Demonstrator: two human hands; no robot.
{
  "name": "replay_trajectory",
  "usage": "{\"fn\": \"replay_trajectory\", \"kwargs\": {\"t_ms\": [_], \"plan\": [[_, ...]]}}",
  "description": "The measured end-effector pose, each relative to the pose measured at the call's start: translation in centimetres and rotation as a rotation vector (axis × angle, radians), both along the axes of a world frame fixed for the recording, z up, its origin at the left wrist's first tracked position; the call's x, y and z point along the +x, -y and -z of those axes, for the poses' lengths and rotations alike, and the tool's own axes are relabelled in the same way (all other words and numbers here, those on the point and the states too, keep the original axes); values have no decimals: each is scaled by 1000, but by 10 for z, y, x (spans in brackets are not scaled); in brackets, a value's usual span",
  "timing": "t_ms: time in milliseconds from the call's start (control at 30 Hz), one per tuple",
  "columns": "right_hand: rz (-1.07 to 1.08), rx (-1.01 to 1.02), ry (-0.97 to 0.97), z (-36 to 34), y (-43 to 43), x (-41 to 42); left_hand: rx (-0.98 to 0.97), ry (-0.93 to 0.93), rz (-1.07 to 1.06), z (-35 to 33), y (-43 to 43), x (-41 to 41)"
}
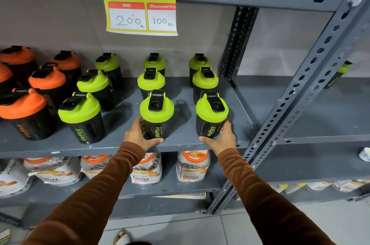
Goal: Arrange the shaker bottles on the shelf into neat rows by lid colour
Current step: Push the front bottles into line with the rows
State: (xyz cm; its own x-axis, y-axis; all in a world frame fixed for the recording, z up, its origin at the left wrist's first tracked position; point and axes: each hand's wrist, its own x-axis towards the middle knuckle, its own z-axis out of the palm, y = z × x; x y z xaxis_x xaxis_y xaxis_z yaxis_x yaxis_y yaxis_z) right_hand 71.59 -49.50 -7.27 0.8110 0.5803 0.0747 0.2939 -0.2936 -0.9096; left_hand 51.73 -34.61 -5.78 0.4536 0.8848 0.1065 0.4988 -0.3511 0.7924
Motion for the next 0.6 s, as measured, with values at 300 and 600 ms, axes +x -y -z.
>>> {"fn": "replay_trajectory", "kwargs": {"t_ms": [300,600], "plan": [[9,16,1,1,-1,1,-4,14,1,4,-1,-1],[8,16,45,1,-1,0,-12,26,27,6,-4,-1]]}}
